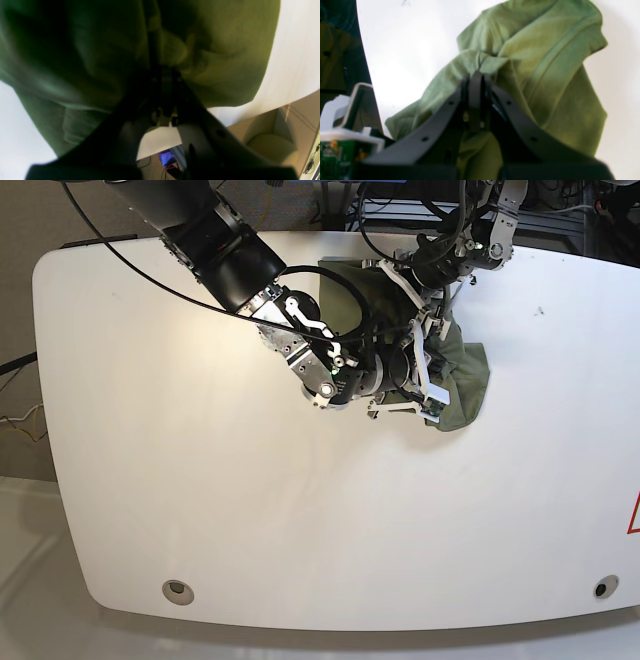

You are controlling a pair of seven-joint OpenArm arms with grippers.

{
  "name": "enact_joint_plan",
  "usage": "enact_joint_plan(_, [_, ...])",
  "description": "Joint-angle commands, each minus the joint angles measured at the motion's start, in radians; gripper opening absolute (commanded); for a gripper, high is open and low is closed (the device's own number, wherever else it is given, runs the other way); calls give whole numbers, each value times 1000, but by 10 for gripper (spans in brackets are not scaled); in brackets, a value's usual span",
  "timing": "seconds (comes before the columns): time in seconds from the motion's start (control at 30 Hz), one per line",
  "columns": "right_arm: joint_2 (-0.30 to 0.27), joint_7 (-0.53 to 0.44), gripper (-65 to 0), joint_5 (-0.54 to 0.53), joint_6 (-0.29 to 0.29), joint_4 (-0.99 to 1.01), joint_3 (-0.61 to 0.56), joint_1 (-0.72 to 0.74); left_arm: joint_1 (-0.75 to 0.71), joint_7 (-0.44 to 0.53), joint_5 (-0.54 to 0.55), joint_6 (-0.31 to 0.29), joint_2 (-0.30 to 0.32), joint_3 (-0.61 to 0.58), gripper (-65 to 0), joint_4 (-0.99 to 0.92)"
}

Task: Fold the T-shirt properly
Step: 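Pull the grasped bundle edge with the right gripper away from the left gripper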

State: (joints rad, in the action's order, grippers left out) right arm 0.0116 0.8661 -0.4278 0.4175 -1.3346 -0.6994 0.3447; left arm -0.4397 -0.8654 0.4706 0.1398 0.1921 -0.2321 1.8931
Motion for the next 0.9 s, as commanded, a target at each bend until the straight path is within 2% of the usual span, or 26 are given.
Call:
enact_joint_plan(0.0, [-57,25,-650,99,-32,-4,22,21,-20,-21,-8,10,13,6,-650,12])
enact_joint_plan(0.2, [-108,25,-650,99,-29,-4,19,11,-20,-21,-8,10,14,7,-650,12])
enact_joint_plan(0.3, [-134,25,-650,99,-7,-9,20,6,-20,-21,-8,10,14,9,-650,12])
enact_joint_plan(0.4, [-158,26,-650,99,11,-41,20,-11,-18,-21,-8,10,14,9,-650,12])
enact_joint_plan(0.57, [-209,32,-650,99,10,-138,22,-43,-18,-21,-8,10,16,10,-650,12])
enact_joint_plan(0.7, [-227,43,-650,99,8,-174,22,-60,-17,-21,-6,10,31,10,-650,12])
enact_joint_plan(0.87, [-221,100,-650,99,7,-176,27,-60,-3,-21,-6,10,33,12,-650,12])
